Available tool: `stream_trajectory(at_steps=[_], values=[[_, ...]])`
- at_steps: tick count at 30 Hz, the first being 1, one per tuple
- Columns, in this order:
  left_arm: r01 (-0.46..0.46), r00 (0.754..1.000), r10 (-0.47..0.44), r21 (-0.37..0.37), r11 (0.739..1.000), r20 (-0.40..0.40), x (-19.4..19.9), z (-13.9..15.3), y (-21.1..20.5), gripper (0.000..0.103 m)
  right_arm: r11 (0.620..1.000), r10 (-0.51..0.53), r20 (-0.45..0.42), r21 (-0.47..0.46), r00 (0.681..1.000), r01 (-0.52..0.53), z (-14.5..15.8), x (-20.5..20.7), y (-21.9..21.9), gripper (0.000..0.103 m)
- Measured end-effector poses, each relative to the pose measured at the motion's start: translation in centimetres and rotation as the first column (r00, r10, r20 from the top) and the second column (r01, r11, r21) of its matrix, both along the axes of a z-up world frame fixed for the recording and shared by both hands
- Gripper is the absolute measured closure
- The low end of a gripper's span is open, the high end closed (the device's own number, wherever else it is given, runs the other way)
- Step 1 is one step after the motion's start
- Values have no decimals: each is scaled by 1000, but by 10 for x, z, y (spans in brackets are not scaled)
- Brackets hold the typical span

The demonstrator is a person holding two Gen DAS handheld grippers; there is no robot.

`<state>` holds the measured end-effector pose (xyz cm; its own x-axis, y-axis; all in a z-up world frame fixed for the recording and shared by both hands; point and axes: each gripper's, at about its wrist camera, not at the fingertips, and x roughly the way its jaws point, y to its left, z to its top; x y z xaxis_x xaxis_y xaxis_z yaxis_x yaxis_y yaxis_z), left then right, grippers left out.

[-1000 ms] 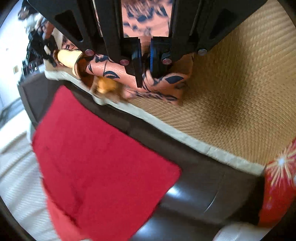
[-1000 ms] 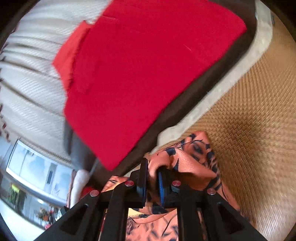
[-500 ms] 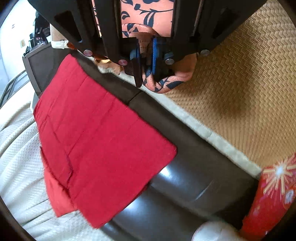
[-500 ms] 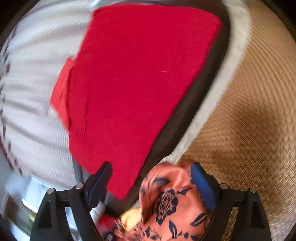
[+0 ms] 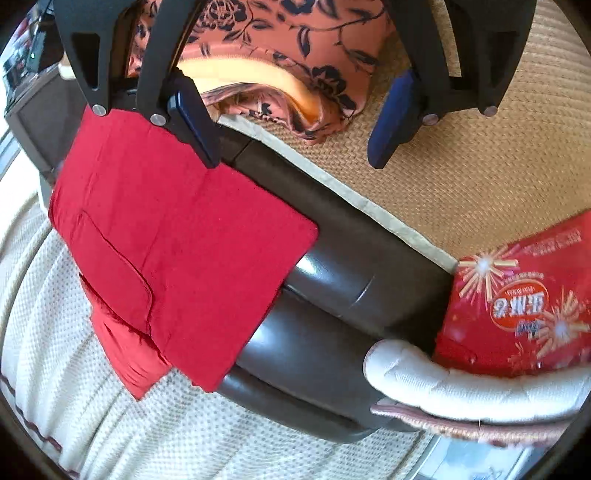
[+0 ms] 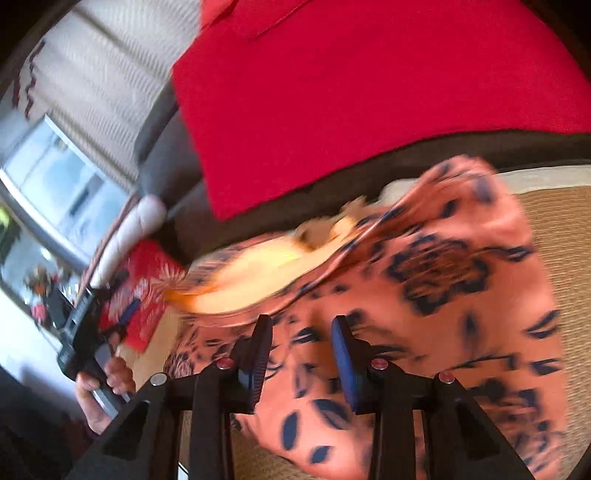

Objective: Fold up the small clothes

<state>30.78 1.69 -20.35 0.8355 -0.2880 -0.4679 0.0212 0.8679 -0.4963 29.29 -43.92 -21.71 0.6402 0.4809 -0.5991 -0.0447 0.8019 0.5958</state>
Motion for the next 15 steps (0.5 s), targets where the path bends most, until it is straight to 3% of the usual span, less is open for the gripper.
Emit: stream_trajectory(at_steps=[5,9,12,15], values=[[74,987,-68,35,997,-143,1,-19,-18,21,993,94,-86,-62,992,-100,-19,44,54,67],[162,957,-116,159,974,-266,15,-37,-44,21,985,143,-128,-75,982,-153,-40,74,78,67],[236,931,-161,205,950,-329,27,-49,-61,21,987,154,-124,-31,980,-159,-42,94,84,67],[308,906,-232,179,934,-353,34,-56,-72,21,989,144,-96,42,985,-140,-41,110,82,67]])
